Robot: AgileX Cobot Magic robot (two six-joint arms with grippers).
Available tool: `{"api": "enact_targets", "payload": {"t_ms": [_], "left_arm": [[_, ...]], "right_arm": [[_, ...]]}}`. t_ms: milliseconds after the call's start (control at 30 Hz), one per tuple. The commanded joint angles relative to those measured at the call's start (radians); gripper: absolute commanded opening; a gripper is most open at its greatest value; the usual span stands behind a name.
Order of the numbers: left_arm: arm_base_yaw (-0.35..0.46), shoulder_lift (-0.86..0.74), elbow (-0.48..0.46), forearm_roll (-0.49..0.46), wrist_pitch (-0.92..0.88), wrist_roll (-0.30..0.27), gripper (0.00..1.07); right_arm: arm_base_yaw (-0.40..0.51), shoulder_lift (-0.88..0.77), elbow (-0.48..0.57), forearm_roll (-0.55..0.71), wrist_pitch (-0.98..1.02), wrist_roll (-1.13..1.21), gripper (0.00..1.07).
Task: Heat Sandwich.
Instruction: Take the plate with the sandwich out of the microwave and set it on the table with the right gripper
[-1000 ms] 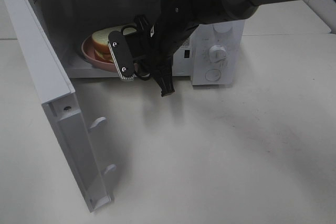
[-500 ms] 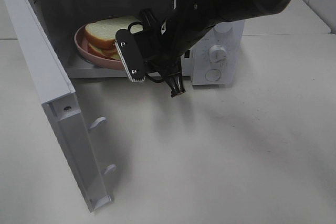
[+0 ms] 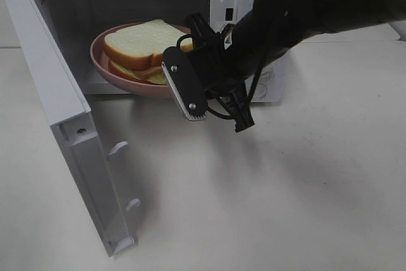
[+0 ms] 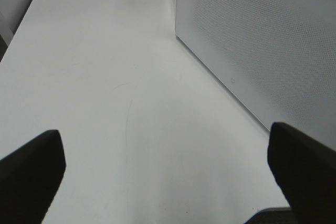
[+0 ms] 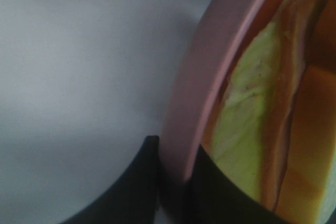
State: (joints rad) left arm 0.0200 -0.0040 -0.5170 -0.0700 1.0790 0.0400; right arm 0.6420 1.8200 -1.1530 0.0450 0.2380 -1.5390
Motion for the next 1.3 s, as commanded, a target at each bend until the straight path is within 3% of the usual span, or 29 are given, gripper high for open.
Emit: {"api": "enact_targets", "payload": {"t_ms": [33,867,1300], "left_arm": [[-0.004,-0.009,0.002,-0.002,-0.009,-0.001,1.00],[-0.004,-0.009,0.002,-0.002,-0.009,-0.001,1.00],[-0.004,-0.009,0.002,-0.002,-0.009,-0.001,1.00]], "right_arm": [[-0.011,-0.065,0.043,0.020,-0.049,0.006,0.00],[0.012,-0.416,0.384,0.011,-0.039,0.007,0.00],[0.012,-0.601,0.481,-0.076,0.044,0.026,0.00]]}}
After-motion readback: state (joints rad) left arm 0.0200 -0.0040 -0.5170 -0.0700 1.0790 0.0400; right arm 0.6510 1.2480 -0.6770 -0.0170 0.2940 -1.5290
